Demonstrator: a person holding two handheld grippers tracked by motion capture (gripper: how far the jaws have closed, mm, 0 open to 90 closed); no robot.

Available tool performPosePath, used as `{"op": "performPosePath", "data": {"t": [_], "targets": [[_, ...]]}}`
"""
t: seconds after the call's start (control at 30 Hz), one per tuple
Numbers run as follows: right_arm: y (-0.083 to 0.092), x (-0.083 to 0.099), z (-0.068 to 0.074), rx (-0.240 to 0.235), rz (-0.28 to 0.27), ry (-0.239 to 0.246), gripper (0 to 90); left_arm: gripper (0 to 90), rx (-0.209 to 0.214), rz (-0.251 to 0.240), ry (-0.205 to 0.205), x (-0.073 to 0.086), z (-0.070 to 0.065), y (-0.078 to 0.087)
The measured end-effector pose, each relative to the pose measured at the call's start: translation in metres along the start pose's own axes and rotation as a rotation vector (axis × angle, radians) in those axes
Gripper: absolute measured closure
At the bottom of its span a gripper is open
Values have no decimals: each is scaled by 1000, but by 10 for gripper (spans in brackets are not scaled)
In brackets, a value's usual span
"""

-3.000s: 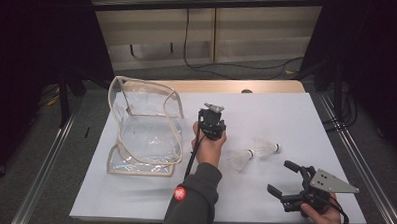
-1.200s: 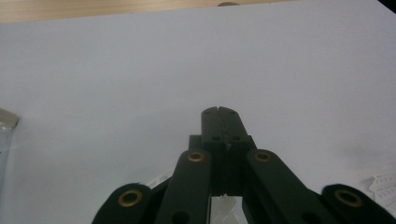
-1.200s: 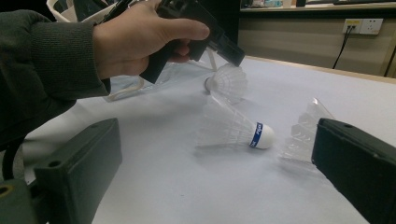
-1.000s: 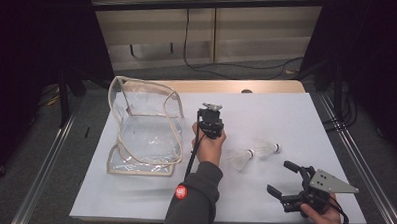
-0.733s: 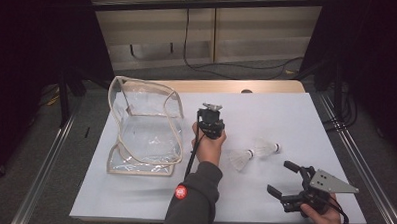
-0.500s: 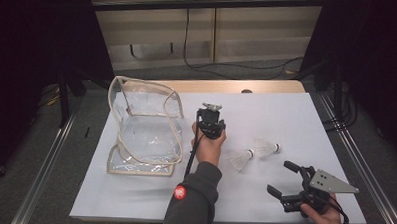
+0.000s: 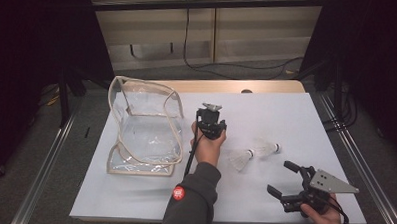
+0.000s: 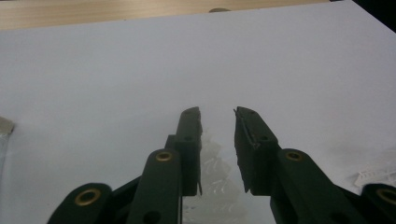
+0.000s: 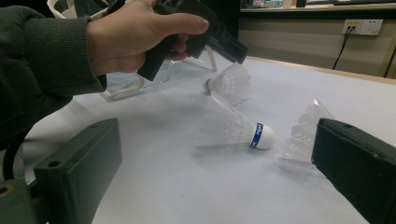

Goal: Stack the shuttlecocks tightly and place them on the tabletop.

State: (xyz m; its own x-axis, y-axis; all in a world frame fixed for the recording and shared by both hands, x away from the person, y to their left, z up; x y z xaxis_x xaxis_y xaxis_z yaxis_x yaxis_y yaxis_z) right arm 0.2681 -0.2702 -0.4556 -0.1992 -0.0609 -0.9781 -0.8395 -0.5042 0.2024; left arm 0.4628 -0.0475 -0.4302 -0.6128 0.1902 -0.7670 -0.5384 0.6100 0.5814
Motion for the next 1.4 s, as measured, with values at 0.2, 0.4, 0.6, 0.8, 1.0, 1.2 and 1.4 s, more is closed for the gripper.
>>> {"op": "performPosePath", "data": {"t": [0.2,0.4,0.6,0.8,1.0,1.2,1.4], "targets": [[0,0,0,0,-2,1,12,644,40,-6,-4,-2,-3,8],[0,0,1,-1,-2,5,13,549,71,-5,5,-2,-6,12],[0,0,1,-3,-2,6,13,454,104,-5,-7,-2,-8,16],[0,0,0,0,-1,3,13,338,123,9,-11,-2,-8,19],[1,0,0,2,-3,4,12,278,154,40,-17,0,-12,23],[1,-1,0,2,-5,5,12,206,181,50,-23,2,-17,29],[1,0,0,1,-1,4,13,117,202,68,-28,4,-20,34]]}}
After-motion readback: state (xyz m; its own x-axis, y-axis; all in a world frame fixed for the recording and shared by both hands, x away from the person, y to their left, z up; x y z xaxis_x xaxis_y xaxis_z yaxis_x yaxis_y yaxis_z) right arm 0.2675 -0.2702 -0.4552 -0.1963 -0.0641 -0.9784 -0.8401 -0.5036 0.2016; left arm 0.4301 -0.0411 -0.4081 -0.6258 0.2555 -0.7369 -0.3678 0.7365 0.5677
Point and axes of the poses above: each handheld gripper's, and its own axes: y roughly backward along the jaws, x roughly out of its underside, z roughly to its left, the point moved 4 cm from there along -y, roughly forward along the jaws, and after that the axes turned 13 degrees about x, right-handed, at the moved point
